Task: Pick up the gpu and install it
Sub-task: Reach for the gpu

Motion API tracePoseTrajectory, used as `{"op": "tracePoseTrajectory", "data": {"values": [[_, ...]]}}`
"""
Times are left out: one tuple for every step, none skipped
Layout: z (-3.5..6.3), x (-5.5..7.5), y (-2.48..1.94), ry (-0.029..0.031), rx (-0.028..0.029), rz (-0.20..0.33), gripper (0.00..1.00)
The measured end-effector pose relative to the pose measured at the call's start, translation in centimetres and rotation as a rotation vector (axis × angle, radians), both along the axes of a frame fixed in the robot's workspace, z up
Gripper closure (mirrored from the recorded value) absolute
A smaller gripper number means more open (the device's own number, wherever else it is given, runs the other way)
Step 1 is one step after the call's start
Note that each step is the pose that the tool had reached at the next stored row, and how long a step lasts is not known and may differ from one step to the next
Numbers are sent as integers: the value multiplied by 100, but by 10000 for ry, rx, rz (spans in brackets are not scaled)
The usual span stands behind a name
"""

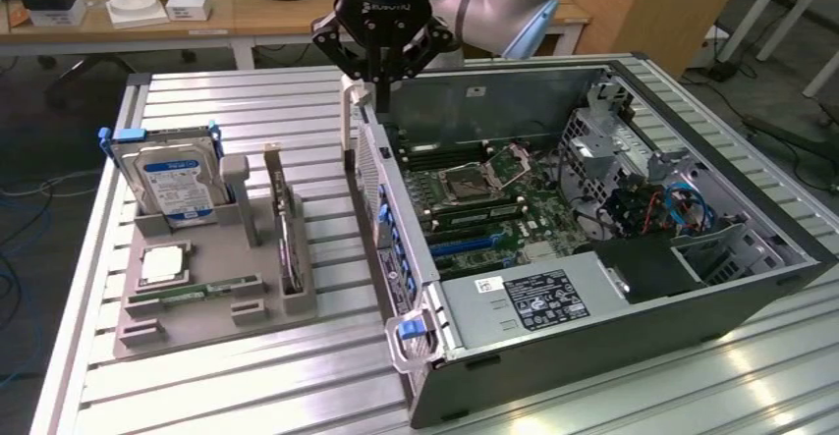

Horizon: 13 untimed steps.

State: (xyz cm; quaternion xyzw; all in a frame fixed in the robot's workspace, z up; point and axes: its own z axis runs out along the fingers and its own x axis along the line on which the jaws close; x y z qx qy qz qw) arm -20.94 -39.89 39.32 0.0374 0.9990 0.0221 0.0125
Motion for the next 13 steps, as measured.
{"op": "tracePoseTrajectory", "data": {"values": [[0, -9, 0, 1, -1, 0, 90], [0, -20, 0, 1, -1, -1, 90], [0, -30, 0, 1, -1, 0, 90], [0, -42, 0, 0, 0, -1, 90], [0, -56, 0, 0, 0, -1, 90], [0, -71, 0, 0, 0, 0, 90], [0, -86, 0, 0, 0, -1, 90], [0, -101, 0, 0, 0, -1, 90], [-1, -117, 0, 0, 0, 0, 90], [-1, -133, 0, 0, 0, 0, 90], [-1, -148, 0, 0, 0, 0, 90], [-1, -163, 0, 0, -1, 0, 90], [-1, -180, 0, 0, 0, 1, 90]]}}
